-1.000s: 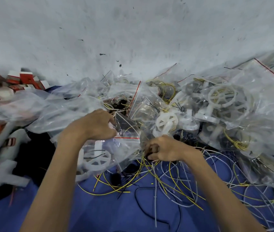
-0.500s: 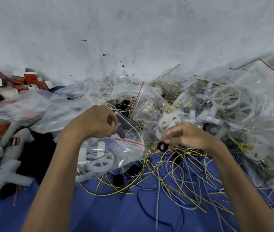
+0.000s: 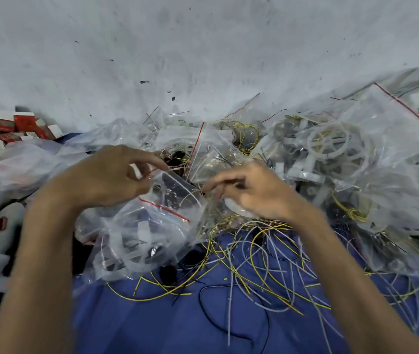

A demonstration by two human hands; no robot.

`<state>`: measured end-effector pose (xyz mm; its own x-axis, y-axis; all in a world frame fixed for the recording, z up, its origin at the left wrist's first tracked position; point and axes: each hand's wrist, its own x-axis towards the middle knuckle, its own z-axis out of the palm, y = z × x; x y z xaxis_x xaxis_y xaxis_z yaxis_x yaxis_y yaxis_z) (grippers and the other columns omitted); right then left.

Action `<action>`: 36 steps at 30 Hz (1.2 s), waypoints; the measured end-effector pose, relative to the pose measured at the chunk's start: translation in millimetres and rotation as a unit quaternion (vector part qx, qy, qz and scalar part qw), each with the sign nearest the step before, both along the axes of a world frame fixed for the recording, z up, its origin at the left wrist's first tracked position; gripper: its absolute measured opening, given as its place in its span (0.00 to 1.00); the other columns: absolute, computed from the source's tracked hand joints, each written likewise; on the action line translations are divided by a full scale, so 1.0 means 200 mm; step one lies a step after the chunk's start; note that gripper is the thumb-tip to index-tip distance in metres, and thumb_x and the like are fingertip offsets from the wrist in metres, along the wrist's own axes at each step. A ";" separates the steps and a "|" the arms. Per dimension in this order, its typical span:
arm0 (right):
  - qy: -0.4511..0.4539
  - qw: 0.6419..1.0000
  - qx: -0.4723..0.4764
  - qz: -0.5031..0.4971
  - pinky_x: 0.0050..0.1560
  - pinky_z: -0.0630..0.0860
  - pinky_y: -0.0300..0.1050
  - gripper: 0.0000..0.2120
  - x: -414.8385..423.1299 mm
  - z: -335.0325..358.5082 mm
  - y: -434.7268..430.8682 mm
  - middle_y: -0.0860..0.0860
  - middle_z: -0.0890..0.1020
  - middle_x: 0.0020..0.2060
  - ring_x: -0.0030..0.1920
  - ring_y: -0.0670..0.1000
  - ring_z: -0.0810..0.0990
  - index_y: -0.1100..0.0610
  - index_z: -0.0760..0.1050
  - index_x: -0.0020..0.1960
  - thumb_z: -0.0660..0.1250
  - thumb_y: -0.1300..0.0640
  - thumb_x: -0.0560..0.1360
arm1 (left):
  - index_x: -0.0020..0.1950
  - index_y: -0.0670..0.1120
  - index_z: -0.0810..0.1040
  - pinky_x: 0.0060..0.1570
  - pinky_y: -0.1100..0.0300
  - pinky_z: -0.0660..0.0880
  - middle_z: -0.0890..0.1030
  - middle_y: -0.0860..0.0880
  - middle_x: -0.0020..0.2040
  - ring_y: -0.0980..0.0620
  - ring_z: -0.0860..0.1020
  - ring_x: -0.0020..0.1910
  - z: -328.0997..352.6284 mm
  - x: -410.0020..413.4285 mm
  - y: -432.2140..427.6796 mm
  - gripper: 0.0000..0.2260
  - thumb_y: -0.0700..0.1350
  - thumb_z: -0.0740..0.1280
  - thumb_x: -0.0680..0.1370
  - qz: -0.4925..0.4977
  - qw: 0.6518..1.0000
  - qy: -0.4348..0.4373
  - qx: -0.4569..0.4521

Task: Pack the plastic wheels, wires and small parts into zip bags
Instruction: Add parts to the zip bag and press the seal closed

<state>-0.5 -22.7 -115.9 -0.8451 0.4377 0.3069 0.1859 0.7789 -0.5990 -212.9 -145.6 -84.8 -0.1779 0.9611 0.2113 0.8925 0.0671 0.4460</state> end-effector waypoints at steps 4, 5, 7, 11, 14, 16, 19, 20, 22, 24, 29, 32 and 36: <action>0.075 0.988 -0.037 -0.126 0.44 0.78 0.32 0.12 0.23 0.03 0.23 0.53 0.85 0.44 0.40 0.43 0.83 0.51 0.80 0.46 0.67 0.68 0.73 | 0.41 0.67 0.81 0.45 0.55 0.75 0.80 0.59 0.40 0.63 0.79 0.32 0.01 -0.08 -0.03 0.20 0.38 0.67 0.69 0.023 0.999 -0.007 0.023; 0.026 0.989 -0.030 -0.146 0.43 0.76 0.27 0.12 0.29 0.02 0.28 0.52 0.84 0.45 0.40 0.42 0.82 0.51 0.80 0.46 0.69 0.67 0.72 | 0.41 0.66 0.81 0.47 0.53 0.76 0.80 0.59 0.40 0.63 0.79 0.31 0.01 -0.09 -0.03 0.22 0.36 0.67 0.69 0.027 0.999 -0.008 0.028; -0.152 0.973 0.020 -0.171 0.43 0.72 0.24 0.11 0.37 -0.06 0.37 0.47 0.83 0.46 0.45 0.43 0.81 0.51 0.79 0.51 0.70 0.62 0.71 | 0.40 0.66 0.81 0.48 0.50 0.77 0.81 0.59 0.40 0.63 0.79 0.30 -0.01 -0.12 -0.03 0.23 0.34 0.67 0.69 0.031 0.999 -0.009 0.036; -0.349 0.907 0.157 -0.177 0.59 0.69 0.45 0.17 0.40 -0.43 0.28 0.55 0.74 0.58 0.61 0.54 0.72 0.58 0.71 0.62 0.63 0.52 0.76 | 0.40 0.69 0.80 0.48 0.48 0.77 0.82 0.57 0.39 0.64 0.79 0.29 -0.03 -0.14 -0.01 0.24 0.35 0.68 0.69 0.031 0.999 0.004 0.040; -0.281 0.913 0.237 -0.179 0.61 0.67 0.44 0.13 0.37 -0.61 0.11 0.54 0.73 0.57 0.59 0.55 0.71 0.60 0.71 0.60 0.60 0.56 0.78 | 0.40 0.70 0.80 0.47 0.49 0.77 0.82 0.60 0.38 0.64 0.79 0.29 -0.05 -0.14 0.01 0.25 0.35 0.68 0.68 0.025 0.998 0.014 0.049; -0.190 0.928 0.288 -0.145 0.52 0.73 0.40 0.10 0.36 -0.63 0.02 0.52 0.79 0.47 0.48 0.52 0.78 0.62 0.79 0.48 0.71 0.61 0.67 | 0.40 0.71 0.79 0.46 0.48 0.77 0.83 0.57 0.36 0.63 0.79 0.29 -0.06 -0.15 0.02 0.26 0.35 0.69 0.68 0.034 0.998 0.016 0.048; -0.149 0.950 0.247 -0.119 0.59 0.68 0.40 0.17 0.41 -0.59 -0.01 0.53 0.79 0.54 0.54 0.53 0.77 0.62 0.76 0.59 0.65 0.65 0.70 | 0.41 0.70 0.79 0.45 0.45 0.79 0.83 0.54 0.34 0.57 0.80 0.28 -0.08 -0.17 0.03 0.25 0.36 0.69 0.67 0.048 0.998 0.011 0.049; -0.135 0.957 0.204 -0.155 0.60 0.67 0.42 0.17 0.44 -0.58 0.00 0.52 0.78 0.58 0.58 0.52 0.74 0.58 0.74 0.63 0.60 0.63 0.75 | 0.42 0.70 0.80 0.44 0.44 0.79 0.83 0.54 0.35 0.55 0.80 0.28 -0.08 -0.18 0.03 0.25 0.35 0.68 0.67 0.047 0.998 0.002 0.048; -0.081 0.939 0.165 -0.291 0.56 0.70 0.46 0.15 0.50 -0.58 0.04 0.51 0.79 0.57 0.57 0.53 0.75 0.55 0.76 0.61 0.57 0.59 0.77 | 0.42 0.69 0.81 0.43 0.44 0.79 0.82 0.57 0.36 0.56 0.80 0.28 -0.09 -0.18 0.04 0.27 0.33 0.68 0.67 0.040 0.998 -0.007 0.045; -0.143 0.880 0.175 -0.418 0.57 0.70 0.48 0.16 0.57 -0.58 0.11 0.52 0.78 0.58 0.58 0.55 0.75 0.55 0.75 0.60 0.55 0.53 0.77 | 0.41 0.69 0.80 0.45 0.45 0.79 0.81 0.61 0.38 0.60 0.79 0.27 -0.09 -0.18 0.03 0.29 0.31 0.68 0.67 0.032 0.998 0.000 0.046; -0.202 0.850 0.104 -0.475 0.64 0.62 0.52 0.20 0.74 -0.64 0.29 0.61 0.72 0.64 0.64 0.62 0.67 0.62 0.69 0.64 0.60 0.54 0.75 | 0.41 0.71 0.79 0.46 0.48 0.77 0.81 0.65 0.39 0.62 0.79 0.28 -0.06 -0.14 0.03 0.28 0.32 0.68 0.68 0.030 0.998 0.002 0.052; -0.183 0.879 0.018 -0.440 0.57 0.68 0.51 0.15 0.75 -0.50 0.45 0.63 0.76 0.60 0.59 0.63 0.74 0.60 0.75 0.58 0.58 0.54 0.77 | 0.40 0.73 0.78 0.46 0.51 0.76 0.82 0.60 0.36 0.64 0.79 0.29 -0.06 -0.11 0.03 0.28 0.34 0.68 0.69 0.029 0.998 0.007 0.048; -0.128 0.904 -0.023 -0.407 0.51 0.74 0.47 0.13 0.63 -0.33 0.63 0.59 0.81 0.53 0.50 0.58 0.78 0.59 0.78 0.50 0.56 0.55 0.77 | 0.40 0.74 0.77 0.45 0.50 0.76 0.83 0.59 0.35 0.63 0.79 0.27 -0.06 -0.11 0.04 0.31 0.32 0.68 0.69 0.027 0.998 0.002 0.050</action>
